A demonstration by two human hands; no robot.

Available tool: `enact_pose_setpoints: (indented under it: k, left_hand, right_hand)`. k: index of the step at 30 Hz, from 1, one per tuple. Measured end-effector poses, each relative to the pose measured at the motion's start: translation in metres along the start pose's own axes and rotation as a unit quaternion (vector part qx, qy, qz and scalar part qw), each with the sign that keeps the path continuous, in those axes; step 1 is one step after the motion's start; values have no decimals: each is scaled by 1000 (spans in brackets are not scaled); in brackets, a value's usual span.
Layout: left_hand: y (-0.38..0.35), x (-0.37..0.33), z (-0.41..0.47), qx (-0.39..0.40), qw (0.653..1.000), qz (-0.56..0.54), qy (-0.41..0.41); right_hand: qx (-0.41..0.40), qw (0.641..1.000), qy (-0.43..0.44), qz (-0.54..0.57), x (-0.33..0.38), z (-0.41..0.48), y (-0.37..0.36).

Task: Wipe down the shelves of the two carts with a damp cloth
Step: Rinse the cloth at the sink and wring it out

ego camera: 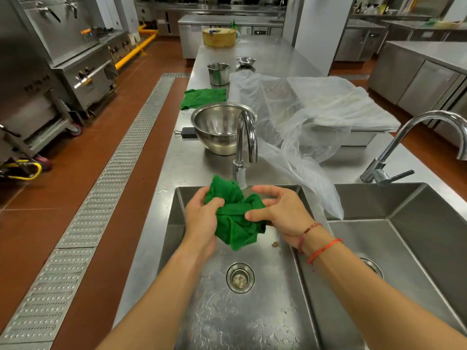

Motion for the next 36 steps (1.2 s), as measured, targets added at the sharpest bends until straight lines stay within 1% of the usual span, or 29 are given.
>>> enact_pose_setpoints:
  k: [3,5,8,10,13,15,17,19,21,23,25,27,30,32,34,36]
  left_hand:
    - [7,-4,3,-13,999,31,-19]
    - [7,-5,2,-10,999,34,-27]
    - [11,-1,6,-13,999,32,-21]
    - [11,8,10,3,999,32,6]
    - [7,24,7,62,994,54,67]
    - [-1,34,-2,114,985,80,99]
    - [-7,41,-9,157,973,122,120]
    - [-12,44,-13,180,954,213,111]
    - [-16,42,-14,157,939,297,71]
    - [-21,37,-15,112,932,343,18]
    - [-19,33,-9,54,936,346,-34]
    - [-9,29,-3,8,945,322,-55]
    - [-2,23,0,2,949,310,-61]
    - [7,12,1,-28,955,286,-72]
    - [20,2,7,-58,967,239,-61]
    - [33,-6,12,-80,973,212,-46]
  right_hand:
    - [17,998,-34,-53,-7,1,3]
    - [10,996,-33,-84,-8,2,4]
    - [10,996,-18,-86,-6,4,0]
    - [-5,998,-1,-56,-1,6,-1]
    - [-62,996,13,61,7,9,1]
    - [-83,988,24,128,15,12,3]
    - [-87,980,33,176,23,13,3]
    - [-94,978,40,183,27,13,3]
    - [-112,980,40,160,27,13,4]
    - [-136,979,35,145,24,13,5]
    - [-157,976,26,146,22,13,8]
    - [-177,973,20,148,22,12,13]
    - [-187,970,20,155,23,12,22]
    - [-198,974,25,109,24,13,35]
    - [-224,974,40,21,26,14,57]
    - [-248,964,53,-78,30,12,78]
Point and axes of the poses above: each hand's wrist, its own z-axis towards the middle knuckle, its own y-axis out of the back of the hand, x = y × z, the point moved 8 cm from there along z, towards the middle knuckle, and after that the axes turned 15 degrees about y, right-handed, at the moved point
